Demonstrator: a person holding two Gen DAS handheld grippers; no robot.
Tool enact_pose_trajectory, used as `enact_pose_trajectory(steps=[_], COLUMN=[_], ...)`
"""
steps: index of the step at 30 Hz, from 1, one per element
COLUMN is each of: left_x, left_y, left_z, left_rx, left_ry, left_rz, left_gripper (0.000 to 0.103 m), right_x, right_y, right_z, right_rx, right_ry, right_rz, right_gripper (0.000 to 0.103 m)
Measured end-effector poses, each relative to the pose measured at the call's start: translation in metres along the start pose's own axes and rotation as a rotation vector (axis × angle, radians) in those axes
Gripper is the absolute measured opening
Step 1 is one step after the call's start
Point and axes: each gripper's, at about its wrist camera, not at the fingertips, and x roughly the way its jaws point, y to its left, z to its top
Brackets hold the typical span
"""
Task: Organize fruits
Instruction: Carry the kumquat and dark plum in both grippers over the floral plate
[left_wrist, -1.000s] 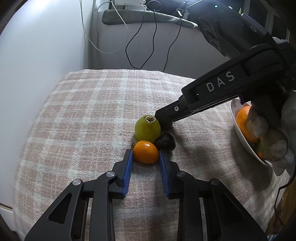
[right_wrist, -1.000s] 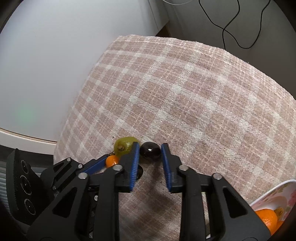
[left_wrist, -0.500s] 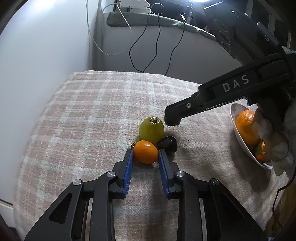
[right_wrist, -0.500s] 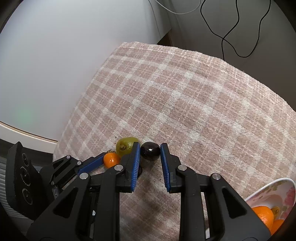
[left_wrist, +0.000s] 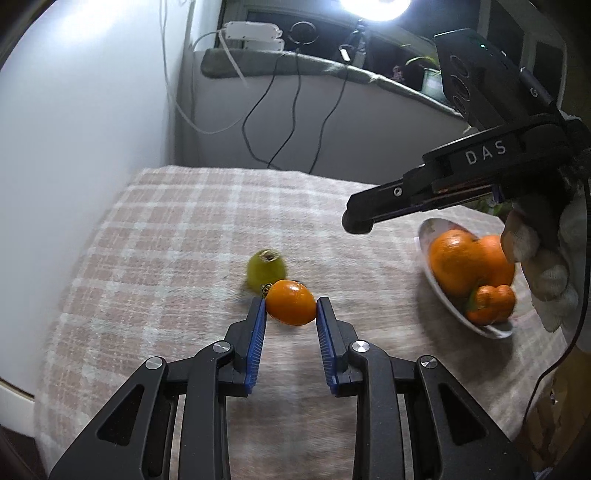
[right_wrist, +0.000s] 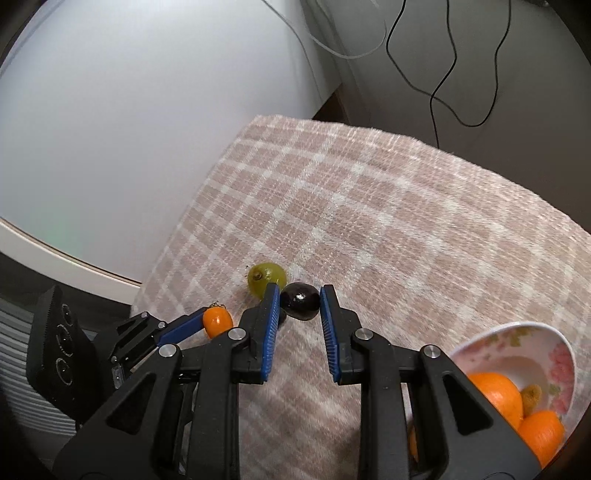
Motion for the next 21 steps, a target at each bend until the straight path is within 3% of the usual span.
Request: enact_pose_trajectory(steps=[12, 21], left_x=[-0.011, -0.005], left_y=[-0.056, -0.101], left_z=[0.003, 0.008], left_rx=[0.070, 0.115], left_ry=[-0.028, -0.028], left_rz=[-0.110, -0.190], left_gripper=[0.026, 0.026], right_x=[-0.083, -0.113], right_y=[-0.031, -0.077], right_z=[-0.027, -0.049], right_rx=[0.016, 0.070], right_ry=[-0.118, -0.153], right_rz=[-0.034, -0.099], right_gripper=[0.023, 0.023])
